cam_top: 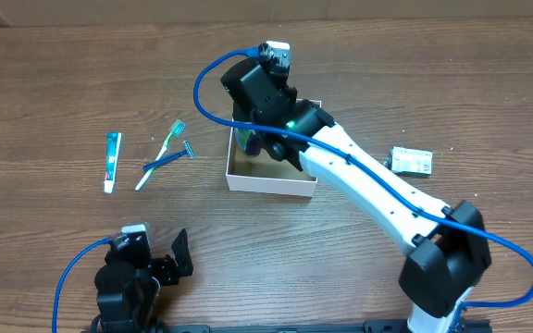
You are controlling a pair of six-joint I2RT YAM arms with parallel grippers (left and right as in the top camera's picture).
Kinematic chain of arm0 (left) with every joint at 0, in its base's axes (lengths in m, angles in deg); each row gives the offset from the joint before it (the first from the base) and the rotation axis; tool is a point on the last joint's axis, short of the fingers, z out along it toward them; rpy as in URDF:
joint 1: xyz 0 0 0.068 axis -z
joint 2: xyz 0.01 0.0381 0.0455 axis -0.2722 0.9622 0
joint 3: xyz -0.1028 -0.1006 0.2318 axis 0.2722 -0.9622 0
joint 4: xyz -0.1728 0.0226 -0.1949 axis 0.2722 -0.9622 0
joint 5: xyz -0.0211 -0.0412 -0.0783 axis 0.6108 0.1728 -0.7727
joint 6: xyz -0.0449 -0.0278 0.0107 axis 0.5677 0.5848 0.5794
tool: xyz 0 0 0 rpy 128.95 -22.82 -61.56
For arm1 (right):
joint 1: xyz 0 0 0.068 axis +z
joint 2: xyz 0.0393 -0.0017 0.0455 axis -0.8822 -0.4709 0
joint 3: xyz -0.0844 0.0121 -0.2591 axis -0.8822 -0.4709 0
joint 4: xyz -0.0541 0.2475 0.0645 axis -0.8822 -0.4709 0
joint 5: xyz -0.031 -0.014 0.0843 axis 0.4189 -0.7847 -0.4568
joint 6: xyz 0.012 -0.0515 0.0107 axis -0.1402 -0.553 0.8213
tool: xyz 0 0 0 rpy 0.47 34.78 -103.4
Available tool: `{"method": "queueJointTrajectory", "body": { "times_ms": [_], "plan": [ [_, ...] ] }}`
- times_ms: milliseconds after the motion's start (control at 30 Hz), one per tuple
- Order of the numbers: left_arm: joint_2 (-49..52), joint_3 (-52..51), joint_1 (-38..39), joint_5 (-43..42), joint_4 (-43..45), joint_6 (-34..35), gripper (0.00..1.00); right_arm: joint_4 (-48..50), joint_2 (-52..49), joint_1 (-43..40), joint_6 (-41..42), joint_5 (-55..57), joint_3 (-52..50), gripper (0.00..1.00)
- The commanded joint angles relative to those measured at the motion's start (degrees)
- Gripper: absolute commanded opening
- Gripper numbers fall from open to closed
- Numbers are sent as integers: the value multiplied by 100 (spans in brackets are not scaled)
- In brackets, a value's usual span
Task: Pack container
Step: 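Lift the pump bottle and lower it into the box's back-left corner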
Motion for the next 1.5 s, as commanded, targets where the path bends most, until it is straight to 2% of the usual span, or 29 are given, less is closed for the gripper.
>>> {"method": "queueJointTrajectory", "body": {
  "times_ms": [0, 633, 700, 767, 1067, 1167, 1233, 1367, 1467],
  "plan": [
    [-57, -87, 11, 0, 2, 79, 100, 240, -120, -4, 367, 240, 79, 18],
    [-57, -87, 11, 0, 2, 76, 100, 706, -833, -4, 361, 809, 79, 20],
    [-57, -87, 11, 0, 2, 79, 100, 704, -837, -4, 361, 798, 79, 29],
    [-57, -87, 11, 0, 2, 76, 100, 708, -837, -4, 361, 743, 79, 35],
    [-57, -87, 11, 0, 2, 79, 100, 748, -837, 35, 358, 446, 79, 47],
    [-57, -87, 11, 0, 2, 79, 100, 750, -837, 37, 260, 461, 81, 65],
    [-57, -87, 11, 0, 2, 79, 100, 767, -835, 37, -76, 555, 118, 83],
    [-57, -87, 11, 0, 2, 79, 100, 597, -752, 37, -726, 553, 455, 98],
    [-57, -87, 11, 0, 2, 79, 100, 72, -483, -7, -785, 538, 846, 100]
  ]
}}
